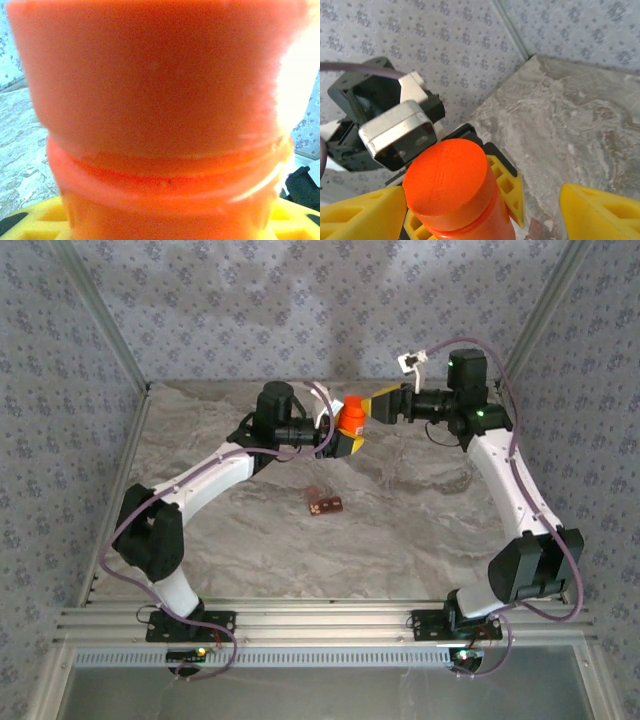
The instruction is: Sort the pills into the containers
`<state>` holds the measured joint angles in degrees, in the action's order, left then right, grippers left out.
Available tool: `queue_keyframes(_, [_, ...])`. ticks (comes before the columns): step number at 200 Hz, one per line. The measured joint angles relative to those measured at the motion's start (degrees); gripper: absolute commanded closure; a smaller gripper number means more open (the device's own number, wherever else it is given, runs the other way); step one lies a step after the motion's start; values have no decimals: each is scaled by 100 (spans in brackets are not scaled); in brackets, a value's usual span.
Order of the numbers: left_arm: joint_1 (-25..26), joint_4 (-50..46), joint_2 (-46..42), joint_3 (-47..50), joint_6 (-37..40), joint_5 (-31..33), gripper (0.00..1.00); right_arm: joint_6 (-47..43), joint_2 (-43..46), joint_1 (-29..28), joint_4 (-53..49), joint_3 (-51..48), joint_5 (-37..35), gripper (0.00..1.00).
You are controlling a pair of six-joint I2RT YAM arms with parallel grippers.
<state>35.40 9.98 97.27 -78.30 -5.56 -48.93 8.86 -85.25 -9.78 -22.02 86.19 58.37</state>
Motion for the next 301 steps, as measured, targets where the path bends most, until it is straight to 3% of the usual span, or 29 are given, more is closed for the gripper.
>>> queue_keyframes(65, [2,-243,0,0,44,-127,100,-273,-157,-308,-321,184,107,25])
queue_keyframes(107, [2,-260,0,0,55,-122,100,-365,-219,-319,-354,214,118,45])
queue_keyframes(139, [-4,-317,2,0,52,-57,100,-358,-216,-367,-352,208,31,49])
queue_keyframes(238, [59,-533,2,267,37,1250,100,844,262,-1213,621,-754,-2793,53])
queue_keyframes(287, [59,-442,2,278,-81,1399,100,1198,356,-1368,925,-914,-3298,48])
queue_keyframes(301, [59,-411,2,278,-101,1425,100,1235,358,-1366,949,-914,-3316,40])
